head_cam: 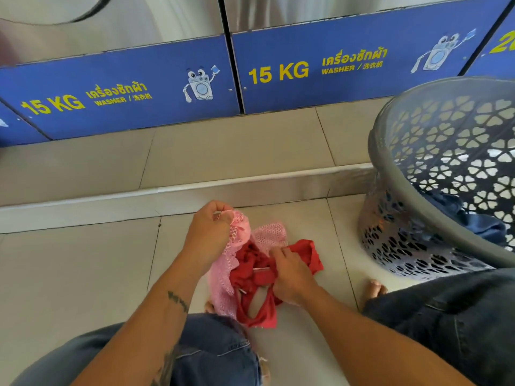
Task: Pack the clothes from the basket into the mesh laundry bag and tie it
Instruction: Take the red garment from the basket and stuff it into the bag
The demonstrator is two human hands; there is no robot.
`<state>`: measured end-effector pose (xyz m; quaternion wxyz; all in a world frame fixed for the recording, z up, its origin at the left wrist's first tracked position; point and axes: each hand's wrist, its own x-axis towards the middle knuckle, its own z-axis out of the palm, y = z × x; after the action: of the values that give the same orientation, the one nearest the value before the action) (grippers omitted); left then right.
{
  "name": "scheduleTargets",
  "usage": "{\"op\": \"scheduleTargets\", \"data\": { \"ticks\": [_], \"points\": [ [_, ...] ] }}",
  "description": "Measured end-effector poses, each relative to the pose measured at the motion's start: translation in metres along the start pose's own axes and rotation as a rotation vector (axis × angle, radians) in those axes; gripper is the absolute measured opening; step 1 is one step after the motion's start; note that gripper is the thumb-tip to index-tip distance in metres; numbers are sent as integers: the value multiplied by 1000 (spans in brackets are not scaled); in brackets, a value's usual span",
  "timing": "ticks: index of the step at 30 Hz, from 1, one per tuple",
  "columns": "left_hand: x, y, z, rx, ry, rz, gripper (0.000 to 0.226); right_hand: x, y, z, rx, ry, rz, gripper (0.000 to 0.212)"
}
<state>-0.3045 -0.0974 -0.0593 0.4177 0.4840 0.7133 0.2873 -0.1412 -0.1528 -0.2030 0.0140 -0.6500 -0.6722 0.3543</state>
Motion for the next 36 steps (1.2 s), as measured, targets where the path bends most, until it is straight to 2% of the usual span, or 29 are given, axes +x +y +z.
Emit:
{"op": "scheduleTargets", "data": {
  "ticks": [4, 6, 9, 12, 16, 18, 20, 22, 26, 29, 32, 34, 36],
  "points": [
    [10, 5, 1, 6, -4, 21, 10, 20, 29, 16, -104, -125, 157, 110],
    [14, 8, 2, 5, -9, 28, 11, 26, 35, 21, -101, -216, 192, 113],
    [19, 8, 2, 2, -21, 35, 11, 31, 33, 22, -120, -232, 169, 83],
    [23, 8, 2, 16, -41, 42, 11, 39, 33, 30, 19, -86, 180, 51],
    [28, 12, 5, 46, -31, 79, 14, 41, 25, 24, 400, 138, 284, 20],
    [26, 14, 3, 79, -26, 93, 16, 32, 7, 15, 481, 254, 228, 12],
    [24, 15, 3, 130, -20, 107, 18, 24, -17, 6, 501, 324, 91, 15],
    [23, 18, 1, 161, 2, 115, 20, 22, -40, 1, 469, 365, -75, 28],
    [6, 33, -16, 86, 41, 161, 18, 7, -81, -26, 366, 484, -301, 45],
    [-15, 50, -26, -4, -30, 179, 15, 0, -99, -45, 401, 535, -380, 50],
    [-41, 68, -33, -180, -149, 188, 14, 0, -105, -59, 440, 514, -359, 53],
    [-55, 81, -42, -335, -179, 176, 14, 9, -102, -66, 234, 514, -345, 56],
    [-62, 88, -54, -479, -150, 146, 15, 13, -97, -74, -120, 450, -311, 67]
  ]
}}
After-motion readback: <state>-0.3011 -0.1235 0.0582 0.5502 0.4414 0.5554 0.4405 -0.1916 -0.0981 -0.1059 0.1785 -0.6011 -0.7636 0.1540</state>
